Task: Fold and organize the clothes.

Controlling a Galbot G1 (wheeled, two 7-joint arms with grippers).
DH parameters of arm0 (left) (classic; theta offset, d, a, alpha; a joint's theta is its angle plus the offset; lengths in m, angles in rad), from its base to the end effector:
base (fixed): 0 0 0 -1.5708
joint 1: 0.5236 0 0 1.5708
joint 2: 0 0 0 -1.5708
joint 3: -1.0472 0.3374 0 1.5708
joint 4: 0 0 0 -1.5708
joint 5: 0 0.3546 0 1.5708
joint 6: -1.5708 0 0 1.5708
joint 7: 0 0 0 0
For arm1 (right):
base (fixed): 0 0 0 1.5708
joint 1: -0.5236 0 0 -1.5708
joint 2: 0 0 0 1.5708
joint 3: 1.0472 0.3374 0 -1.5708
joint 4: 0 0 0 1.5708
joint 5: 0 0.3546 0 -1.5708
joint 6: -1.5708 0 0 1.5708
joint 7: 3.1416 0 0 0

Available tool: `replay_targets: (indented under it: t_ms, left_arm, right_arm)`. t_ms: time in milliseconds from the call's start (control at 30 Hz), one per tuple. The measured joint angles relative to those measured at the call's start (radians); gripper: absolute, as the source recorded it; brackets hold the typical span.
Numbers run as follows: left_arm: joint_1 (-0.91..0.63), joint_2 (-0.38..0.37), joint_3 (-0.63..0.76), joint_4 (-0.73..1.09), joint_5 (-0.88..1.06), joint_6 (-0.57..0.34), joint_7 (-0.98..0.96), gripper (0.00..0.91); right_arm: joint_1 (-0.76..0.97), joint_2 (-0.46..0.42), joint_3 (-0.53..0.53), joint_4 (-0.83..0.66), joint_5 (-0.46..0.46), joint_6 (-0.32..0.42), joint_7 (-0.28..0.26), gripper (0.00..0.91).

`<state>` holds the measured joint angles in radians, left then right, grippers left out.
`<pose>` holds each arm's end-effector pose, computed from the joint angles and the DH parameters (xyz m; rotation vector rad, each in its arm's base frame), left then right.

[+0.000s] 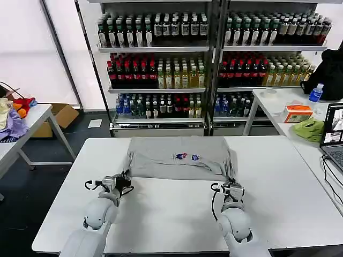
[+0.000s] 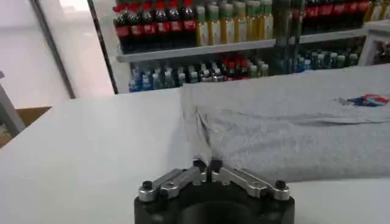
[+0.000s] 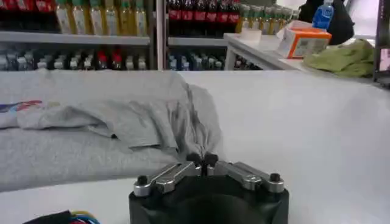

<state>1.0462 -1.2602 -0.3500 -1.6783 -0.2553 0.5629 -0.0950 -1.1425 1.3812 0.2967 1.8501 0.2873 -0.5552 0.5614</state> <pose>0.3476 0.0335 -0.3033 -0.1146 -2.6347 -0.1664 0.3068 0.0301 -0.2803 -0.3358 -2.6932 0.0832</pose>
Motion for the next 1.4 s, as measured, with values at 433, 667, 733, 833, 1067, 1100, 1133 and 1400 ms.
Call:
replay_targets:
  t_ms: [433,667,733,833,1067,1100,1133,1400]
  left_arm:
    - [0.291,0.021,-0.088,-0.3,0.011,-0.035,-0.011,0.0]
    - [0.483,0.012,-0.127,-0.402,0.046,-0.08,-0.012,0.0]
    - [0.523,0.008,-0.131,-0.413,0.059,-0.094,-0.012,0.0]
    - [0.568,0.0,-0.137,-0.42,0.077,-0.114,-0.013,0.0]
    - [0.633,-0.015,-0.146,-0.425,0.109,-0.143,-0.016,0.907]
    - [0.639,-0.017,-0.146,-0.427,0.111,-0.144,-0.018,0.907]
    - [0.642,-0.02,-0.146,-0.43,0.112,-0.144,-0.02,0.907]
    - [0.658,-0.037,-0.146,-0.46,0.118,-0.144,-0.029,0.907]
  right_arm:
    - [-0.298,-0.056,0.044,0.216,-0.057,0.058,0.005,0.0]
    - [-0.448,-0.088,0.053,0.256,-0.086,0.113,0.018,0.0]
    - [-0.478,-0.093,0.052,0.263,-0.096,0.124,0.021,0.0]
    - [-0.513,-0.096,0.051,0.267,-0.111,0.134,0.025,0.0]
    - [-0.573,-0.096,0.044,0.286,-0.157,0.151,0.027,0.907]
    - [-0.577,-0.094,0.045,0.288,-0.168,0.153,0.026,0.907]
    - [-0.58,-0.093,0.046,0.29,-0.177,0.154,0.024,0.907]
    - [-0.6,-0.083,0.05,0.309,-0.24,0.169,0.006,0.907]
